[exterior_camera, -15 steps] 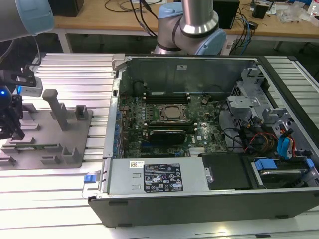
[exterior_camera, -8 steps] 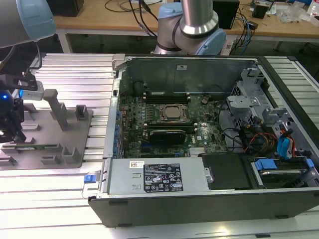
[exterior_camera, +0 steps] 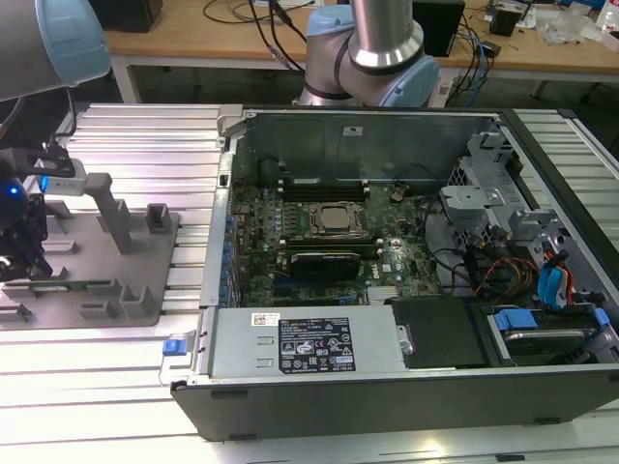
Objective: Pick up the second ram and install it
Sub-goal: 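Pick up the second ram and move it above second insertion slot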
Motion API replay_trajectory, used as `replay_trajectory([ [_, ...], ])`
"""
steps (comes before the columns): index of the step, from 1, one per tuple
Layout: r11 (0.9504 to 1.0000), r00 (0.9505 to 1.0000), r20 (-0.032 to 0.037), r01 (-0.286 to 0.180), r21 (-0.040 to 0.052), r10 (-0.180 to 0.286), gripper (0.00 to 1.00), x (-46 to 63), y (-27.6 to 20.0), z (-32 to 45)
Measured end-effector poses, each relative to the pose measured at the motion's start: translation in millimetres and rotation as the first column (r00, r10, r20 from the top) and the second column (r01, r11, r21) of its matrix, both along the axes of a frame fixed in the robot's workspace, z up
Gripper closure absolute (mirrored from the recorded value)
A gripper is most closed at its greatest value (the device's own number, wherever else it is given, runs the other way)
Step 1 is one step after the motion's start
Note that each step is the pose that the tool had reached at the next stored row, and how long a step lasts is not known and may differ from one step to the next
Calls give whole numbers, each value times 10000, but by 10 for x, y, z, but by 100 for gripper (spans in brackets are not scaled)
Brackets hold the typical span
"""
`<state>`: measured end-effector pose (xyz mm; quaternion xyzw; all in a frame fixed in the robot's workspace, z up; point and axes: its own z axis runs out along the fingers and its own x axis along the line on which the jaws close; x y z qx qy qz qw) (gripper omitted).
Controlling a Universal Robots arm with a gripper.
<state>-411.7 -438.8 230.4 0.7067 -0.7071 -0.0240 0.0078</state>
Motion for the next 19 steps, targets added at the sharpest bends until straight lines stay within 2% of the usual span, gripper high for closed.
replay_trajectory([
  [3, 10000, 10000, 2, 0, 1, 0, 91, 0, 0, -2],
  [4, 10000, 10000, 2, 1, 1, -1, 86, 0, 0, -3],
  [5, 10000, 10000, 2, 0, 1, 0, 86, 0, 0, -3],
  [9, 10000, 10000, 7, 0, 5, 0, 60, 1, 1, -19],
  [10, 10000, 10000, 3, 0, 2, 0, 60, 0, 0, -77],
  [13, 10000, 10000, 3, 0, 1, 0, 60, 0, 0, -147],
  [19, 10000, 10000, 2, 0, 0, 0, 60, 0, 5, -239],
])
